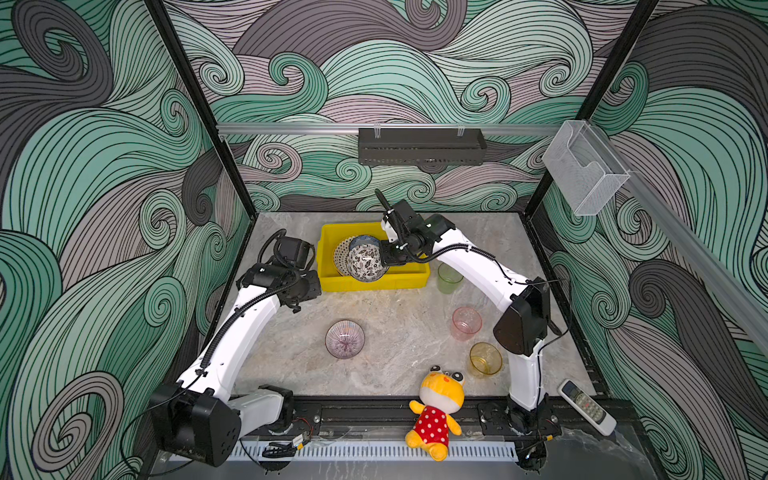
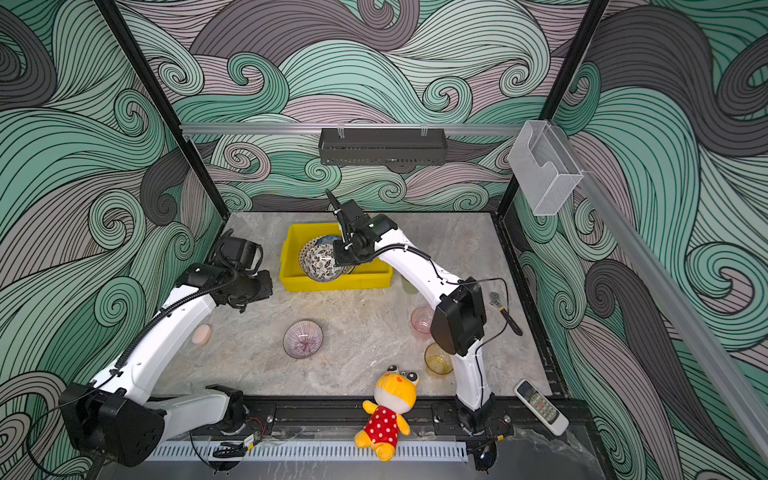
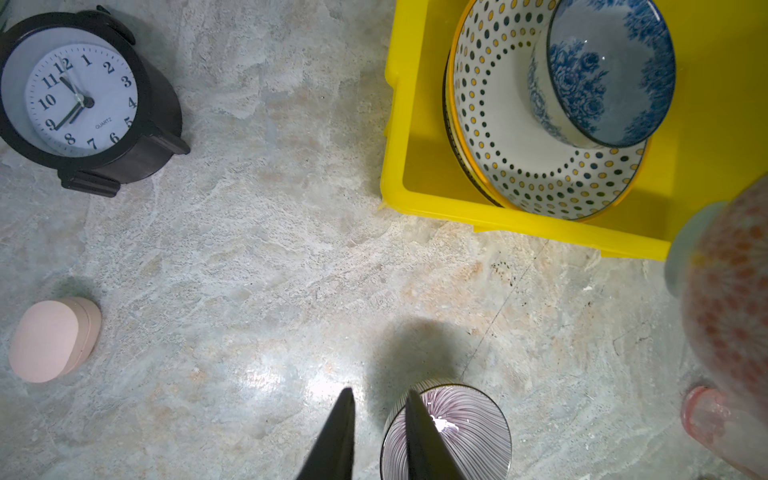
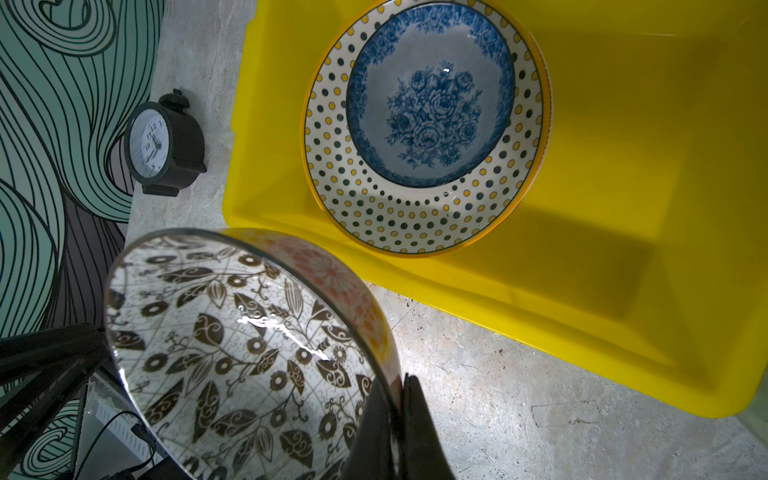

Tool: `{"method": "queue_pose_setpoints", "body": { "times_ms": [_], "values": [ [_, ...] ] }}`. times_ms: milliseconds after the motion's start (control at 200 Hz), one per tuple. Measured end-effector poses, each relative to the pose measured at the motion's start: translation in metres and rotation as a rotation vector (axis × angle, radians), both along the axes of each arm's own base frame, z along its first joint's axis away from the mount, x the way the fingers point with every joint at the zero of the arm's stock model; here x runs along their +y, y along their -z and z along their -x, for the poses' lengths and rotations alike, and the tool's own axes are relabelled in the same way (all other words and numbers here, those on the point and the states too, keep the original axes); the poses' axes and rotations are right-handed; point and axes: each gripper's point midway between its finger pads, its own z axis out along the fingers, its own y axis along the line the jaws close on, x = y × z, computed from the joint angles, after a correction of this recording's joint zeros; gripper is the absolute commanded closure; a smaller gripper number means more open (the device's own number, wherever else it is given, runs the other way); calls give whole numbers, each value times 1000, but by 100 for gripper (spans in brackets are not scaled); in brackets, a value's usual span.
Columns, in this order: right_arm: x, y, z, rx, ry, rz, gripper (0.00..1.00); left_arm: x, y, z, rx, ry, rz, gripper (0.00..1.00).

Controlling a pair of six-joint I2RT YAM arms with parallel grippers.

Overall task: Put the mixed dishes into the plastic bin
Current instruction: 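Carry the leaf-patterned bowl with the right gripper over the yellow bin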

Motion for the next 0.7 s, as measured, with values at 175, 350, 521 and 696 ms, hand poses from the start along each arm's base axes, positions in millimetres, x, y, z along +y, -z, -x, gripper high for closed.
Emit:
{"method": "queue_pose_setpoints", "body": {
  "times_ms": [175,350,521,696],
  "values": [
    [-3,-3,-14,-8,27,-14,100,1,3,-6,8,-3,-1,75],
    [-5,5,-24,4,49,-11,100,1,2,-10,8,4,-1,75],
    [-8,12,-33,17,71,-7,100,1,5,-12,14,8,5,75],
    [-14,12,-47,12,102,-17,100,2,7,-16,17,1,10,75]
  ]
}}
